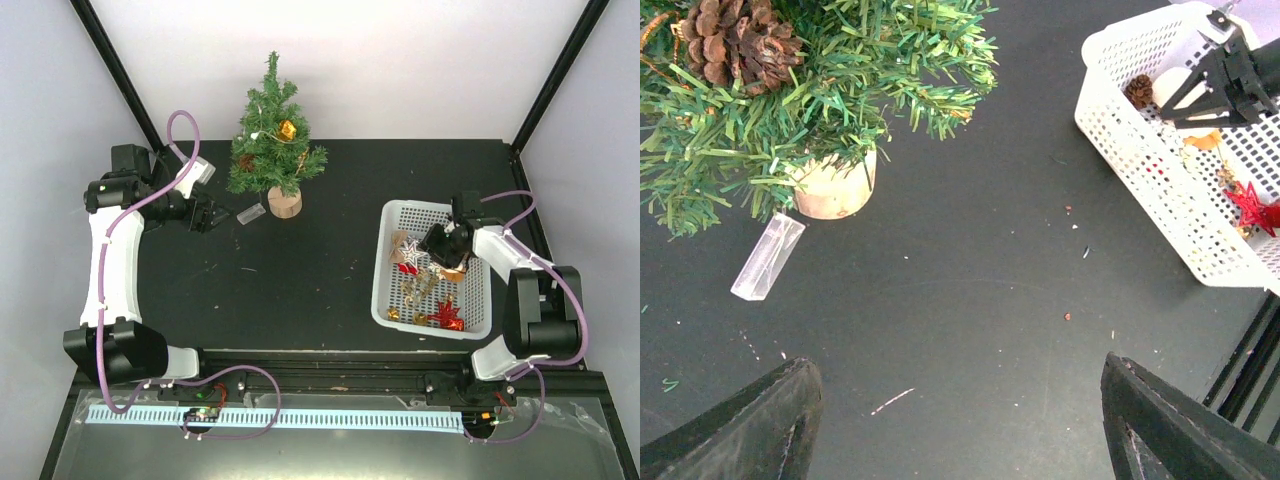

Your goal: Decorate the small christmas tree

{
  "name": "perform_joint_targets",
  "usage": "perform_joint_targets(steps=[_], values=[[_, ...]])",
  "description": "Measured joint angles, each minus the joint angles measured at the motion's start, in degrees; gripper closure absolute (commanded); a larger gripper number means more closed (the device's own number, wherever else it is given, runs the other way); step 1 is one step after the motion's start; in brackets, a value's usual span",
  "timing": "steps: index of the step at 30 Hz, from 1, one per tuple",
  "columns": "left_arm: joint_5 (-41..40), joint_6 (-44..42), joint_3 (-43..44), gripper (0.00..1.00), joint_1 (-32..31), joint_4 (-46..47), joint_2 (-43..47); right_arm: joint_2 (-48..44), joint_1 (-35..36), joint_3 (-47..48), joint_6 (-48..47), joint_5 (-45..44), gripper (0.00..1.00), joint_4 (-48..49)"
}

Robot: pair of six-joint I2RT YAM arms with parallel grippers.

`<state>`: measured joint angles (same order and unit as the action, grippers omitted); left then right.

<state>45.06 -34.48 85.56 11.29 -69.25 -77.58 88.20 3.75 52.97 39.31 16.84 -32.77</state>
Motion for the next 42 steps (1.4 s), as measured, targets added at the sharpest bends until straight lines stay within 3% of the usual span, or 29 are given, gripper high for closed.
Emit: perform_joint_targets(steps=[15, 27, 34, 42], values=[[0.2, -1.1, 0.0, 0.23, 0.0, -2.0, 0.0, 4.3, 0.0, -2.0, 0.7, 0.3, 0.6, 6.0], [0.3, -1.6, 0.2, 0.23, 0.0, -3.4, 0.4, 4.5, -0.1, -3.5, 1.4, 1.6, 0.98, 11.2], [0.4, -1.5, 2.1, 0.22, 0.0, -4.0, 1.0, 2.8, -0.1, -3.9, 1.2, 2.5, 0.99, 12.2], [1.8, 1.6, 11.3, 0.18, 0.0, -1.0, 1.0, -2.2, -0.1, -3.7, 0.2, 2.1, 0.99, 8.9]])
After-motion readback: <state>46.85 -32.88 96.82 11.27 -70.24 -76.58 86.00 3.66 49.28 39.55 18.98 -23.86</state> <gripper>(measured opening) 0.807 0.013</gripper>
